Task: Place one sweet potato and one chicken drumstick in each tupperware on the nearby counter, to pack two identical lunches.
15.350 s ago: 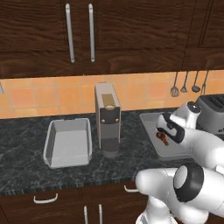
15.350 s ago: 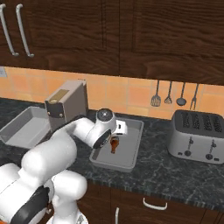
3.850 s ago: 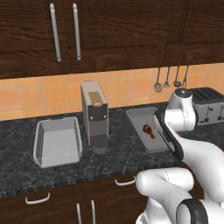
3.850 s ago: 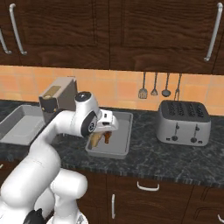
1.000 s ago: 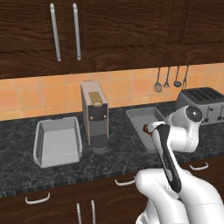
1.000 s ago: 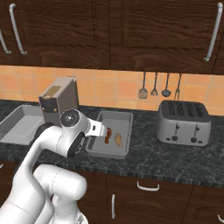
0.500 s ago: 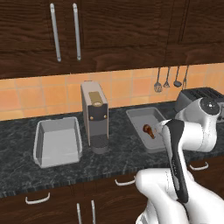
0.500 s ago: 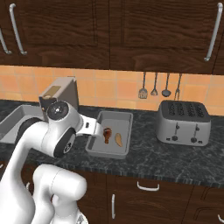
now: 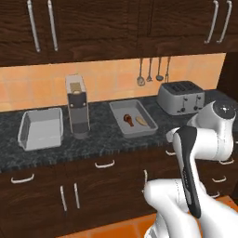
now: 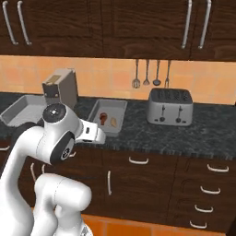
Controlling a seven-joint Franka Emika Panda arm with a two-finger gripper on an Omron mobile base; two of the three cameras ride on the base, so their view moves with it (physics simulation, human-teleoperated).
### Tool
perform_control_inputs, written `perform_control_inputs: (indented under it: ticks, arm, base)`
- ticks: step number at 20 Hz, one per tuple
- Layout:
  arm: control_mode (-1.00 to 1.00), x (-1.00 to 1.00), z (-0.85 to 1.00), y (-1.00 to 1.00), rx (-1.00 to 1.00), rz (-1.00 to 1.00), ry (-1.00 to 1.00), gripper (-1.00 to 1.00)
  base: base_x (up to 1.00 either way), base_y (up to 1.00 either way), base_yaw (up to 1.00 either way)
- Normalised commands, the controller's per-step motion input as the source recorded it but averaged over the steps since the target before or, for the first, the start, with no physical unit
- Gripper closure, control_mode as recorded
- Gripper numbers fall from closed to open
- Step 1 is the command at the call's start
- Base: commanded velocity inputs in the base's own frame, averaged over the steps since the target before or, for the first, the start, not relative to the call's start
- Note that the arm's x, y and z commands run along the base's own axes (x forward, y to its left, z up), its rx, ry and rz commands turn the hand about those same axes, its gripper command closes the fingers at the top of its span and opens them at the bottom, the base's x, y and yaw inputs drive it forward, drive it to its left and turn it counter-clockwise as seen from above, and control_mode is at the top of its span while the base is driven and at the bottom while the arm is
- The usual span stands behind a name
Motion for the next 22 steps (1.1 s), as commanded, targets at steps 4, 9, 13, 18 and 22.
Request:
perform_control_inputs:
  ticks: [4, 9, 13, 18, 22]
  arm:
    - [1.00, 0.00, 0.00, 0.00, 0.00, 0.00, 0.00, -1.00]
    - [1.00, 0.00, 0.00, 0.00, 0.00, 0.00, 0.00, -1.00]
    - [1.00, 0.00, 0.00, 0.00, 0.00, 0.00, 0.00, -1.00]
    - [1.00, 0.00, 0.00, 0.00, 0.00, 0.00, 0.00, -1.00]
    - [1.00, 0.00, 0.00, 0.00, 0.00, 0.00, 0.00, -1.00]
  base:
    - [-0.03, -1.00, -0.06]
    - [-0.39, -1.00, 0.00]
    - [-0.43, -1.00, 0.00]
    - [-0.05, -1.00, 0.00]
    - [0.19, -1.00, 0.03]
